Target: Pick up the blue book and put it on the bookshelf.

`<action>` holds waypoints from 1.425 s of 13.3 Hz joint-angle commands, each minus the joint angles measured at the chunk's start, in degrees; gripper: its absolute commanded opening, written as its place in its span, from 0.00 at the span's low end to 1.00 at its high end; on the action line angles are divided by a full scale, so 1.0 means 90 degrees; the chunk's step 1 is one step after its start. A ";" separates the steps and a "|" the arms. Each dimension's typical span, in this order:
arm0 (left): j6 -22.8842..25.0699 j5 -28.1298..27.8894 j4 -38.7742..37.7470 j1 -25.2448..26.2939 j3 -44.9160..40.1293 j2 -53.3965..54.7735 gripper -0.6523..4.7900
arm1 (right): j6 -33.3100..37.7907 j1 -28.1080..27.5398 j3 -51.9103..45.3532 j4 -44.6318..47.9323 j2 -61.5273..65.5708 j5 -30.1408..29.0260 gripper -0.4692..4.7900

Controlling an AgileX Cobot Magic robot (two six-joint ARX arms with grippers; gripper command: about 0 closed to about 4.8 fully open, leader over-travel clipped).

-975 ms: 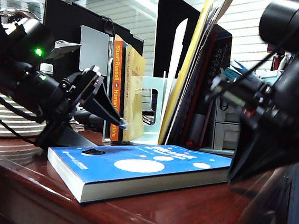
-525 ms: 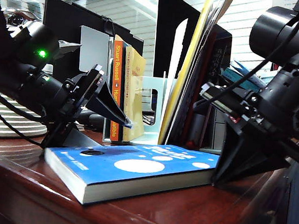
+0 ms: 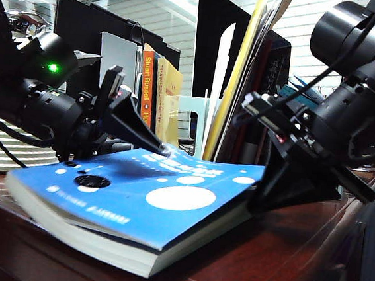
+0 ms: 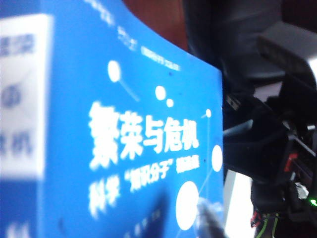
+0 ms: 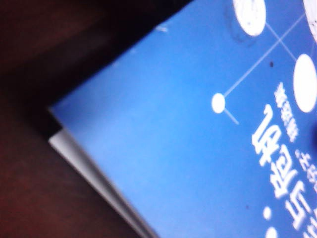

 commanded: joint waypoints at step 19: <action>-0.0049 -0.0359 0.1239 0.0022 0.0471 -0.2565 0.11 | -0.0624 -0.0005 0.0049 0.0549 -0.3019 0.2103 0.09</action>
